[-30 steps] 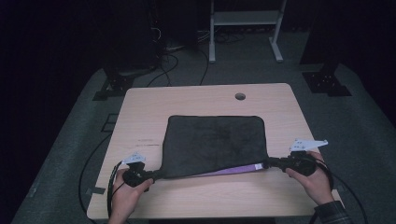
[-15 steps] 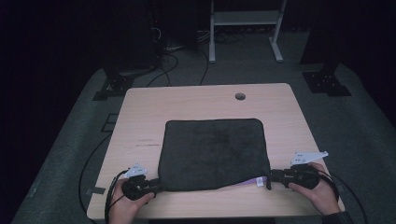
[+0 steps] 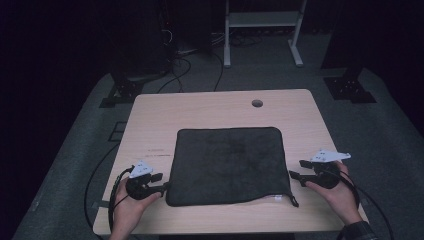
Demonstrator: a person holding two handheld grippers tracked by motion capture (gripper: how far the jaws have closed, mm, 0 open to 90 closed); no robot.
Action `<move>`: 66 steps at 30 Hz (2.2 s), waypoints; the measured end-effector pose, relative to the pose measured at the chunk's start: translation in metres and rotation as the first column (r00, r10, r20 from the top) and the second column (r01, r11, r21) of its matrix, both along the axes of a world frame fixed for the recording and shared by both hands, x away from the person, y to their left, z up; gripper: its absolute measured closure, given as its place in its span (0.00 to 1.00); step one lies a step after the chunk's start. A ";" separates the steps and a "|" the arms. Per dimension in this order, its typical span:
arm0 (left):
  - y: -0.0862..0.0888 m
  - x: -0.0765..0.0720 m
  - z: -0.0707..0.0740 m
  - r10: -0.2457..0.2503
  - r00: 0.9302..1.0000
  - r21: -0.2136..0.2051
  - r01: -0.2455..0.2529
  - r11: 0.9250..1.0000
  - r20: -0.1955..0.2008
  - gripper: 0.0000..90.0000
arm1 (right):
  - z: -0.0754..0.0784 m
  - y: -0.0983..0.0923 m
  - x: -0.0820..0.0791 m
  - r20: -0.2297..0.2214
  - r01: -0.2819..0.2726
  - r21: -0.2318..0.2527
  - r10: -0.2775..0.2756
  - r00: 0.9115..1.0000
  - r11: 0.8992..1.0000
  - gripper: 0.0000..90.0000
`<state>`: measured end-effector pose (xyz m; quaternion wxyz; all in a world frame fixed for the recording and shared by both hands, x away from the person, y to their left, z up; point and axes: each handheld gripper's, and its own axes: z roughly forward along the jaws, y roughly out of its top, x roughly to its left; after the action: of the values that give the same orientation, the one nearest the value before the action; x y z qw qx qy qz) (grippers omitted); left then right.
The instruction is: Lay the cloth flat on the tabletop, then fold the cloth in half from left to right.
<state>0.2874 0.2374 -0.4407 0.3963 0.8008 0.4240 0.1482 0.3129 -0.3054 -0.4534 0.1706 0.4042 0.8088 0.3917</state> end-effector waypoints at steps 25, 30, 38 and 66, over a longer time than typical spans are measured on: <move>-0.020 0.089 -0.025 0.055 0.998 0.075 -0.056 0.996 0.021 0.46 | -0.027 -0.015 0.026 -0.050 0.129 -0.069 -0.133 0.990 0.989 0.37; -0.022 0.093 -0.033 0.056 0.998 0.108 -0.055 0.993 0.000 0.48 | -0.029 -0.016 0.025 -0.028 0.133 -0.055 -0.134 0.991 0.990 0.36; -0.025 0.089 -0.035 0.076 0.997 0.109 -0.078 0.991 0.029 0.49 | -0.032 -0.016 0.024 -0.010 0.135 -0.037 -0.136 0.991 0.990 0.34; -0.021 0.085 -0.028 0.058 0.998 0.027 -0.058 0.998 -0.024 0.95 | -0.032 -0.016 0.024 -0.009 0.123 -0.042 -0.124 0.992 0.992 0.31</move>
<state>0.3724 0.2159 -0.4684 0.3762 0.7949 0.4499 0.1553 0.3373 -0.3212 -0.4859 0.1982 0.4520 0.7912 0.3612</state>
